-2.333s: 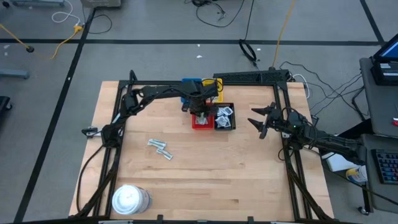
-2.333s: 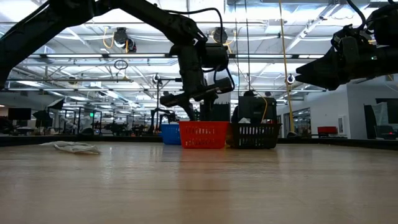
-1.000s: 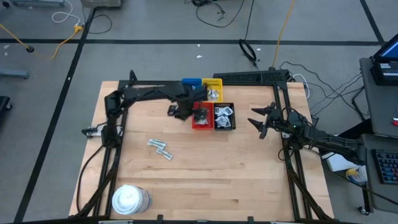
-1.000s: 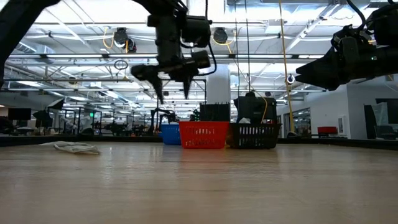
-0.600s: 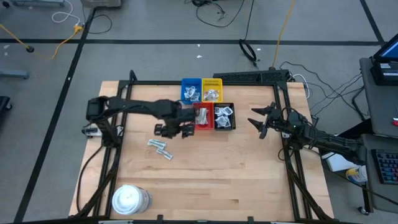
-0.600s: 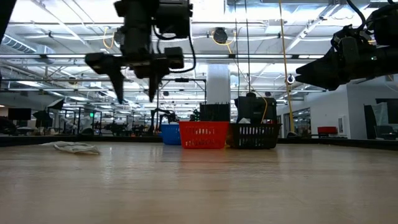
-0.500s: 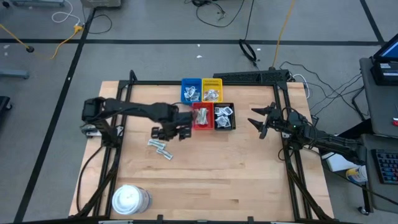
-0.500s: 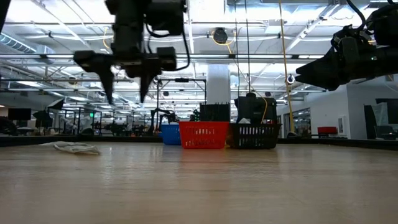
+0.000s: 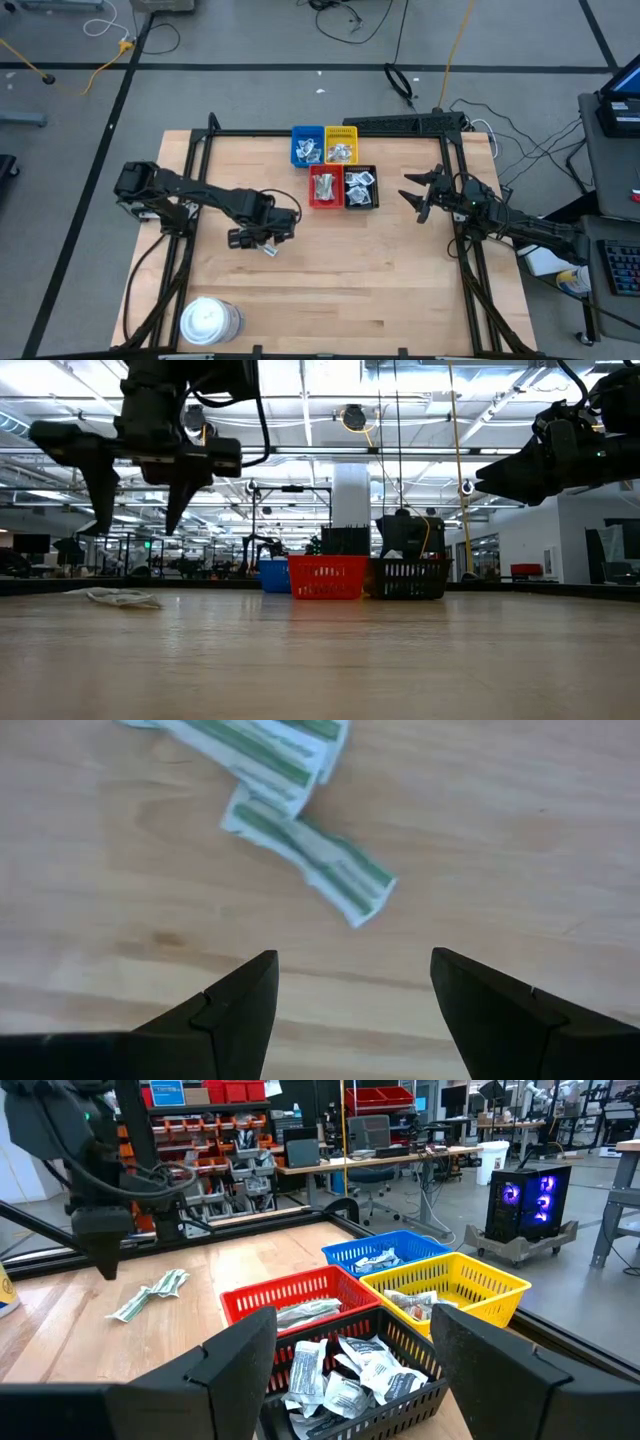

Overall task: Pick & Place First Aid Supplies
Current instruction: Put the bottom bandage pack into the red bin, then put the top bandage pack into the red bin

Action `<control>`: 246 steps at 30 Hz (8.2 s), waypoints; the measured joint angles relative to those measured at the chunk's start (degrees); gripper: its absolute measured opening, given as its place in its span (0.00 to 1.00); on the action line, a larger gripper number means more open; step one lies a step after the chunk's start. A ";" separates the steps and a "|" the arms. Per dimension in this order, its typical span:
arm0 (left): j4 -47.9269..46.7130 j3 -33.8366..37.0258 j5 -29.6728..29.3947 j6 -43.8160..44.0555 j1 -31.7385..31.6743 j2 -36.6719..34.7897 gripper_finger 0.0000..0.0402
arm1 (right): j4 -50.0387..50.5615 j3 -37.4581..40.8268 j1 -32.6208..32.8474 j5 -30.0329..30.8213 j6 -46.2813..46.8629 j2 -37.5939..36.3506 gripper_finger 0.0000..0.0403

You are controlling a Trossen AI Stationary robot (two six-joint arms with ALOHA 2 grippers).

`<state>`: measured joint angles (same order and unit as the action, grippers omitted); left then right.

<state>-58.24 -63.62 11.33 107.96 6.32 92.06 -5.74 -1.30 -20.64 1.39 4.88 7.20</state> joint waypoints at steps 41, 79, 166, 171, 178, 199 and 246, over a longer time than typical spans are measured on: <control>14.39 5.95 3.00 1.19 5.34 8.60 0.03 | 0.00 0.00 0.00 0.01 0.00 -0.01 0.65; 2.28 5.15 1.65 -11.08 4.13 -8.99 0.01 | 0.00 0.01 0.00 0.01 0.00 -0.01 0.65; -9.65 -45.78 1.22 -53.61 -25.27 29.67 0.66 | -0.02 0.02 0.00 0.00 0.00 -0.02 0.65; -10.84 -45.77 3.65 -63.76 -23.92 29.67 0.63 | -0.02 0.02 0.00 0.02 -0.02 -0.02 0.65; -14.04 -44.51 3.65 -81.11 -20.74 27.85 0.65 | -0.01 0.02 0.00 0.02 -0.01 -0.02 0.65; -7.99 -6.01 -2.32 -94.18 -12.30 0.34 0.65 | 0.17 0.00 0.00 0.01 0.00 0.00 0.65; 9.10 15.26 -11.96 -88.17 -1.78 -2.20 0.18 | 0.17 0.00 0.00 0.00 -0.01 0.00 0.65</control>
<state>-49.14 -48.36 -0.62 19.79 4.54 89.86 -5.56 -1.30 -20.64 1.39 4.87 7.20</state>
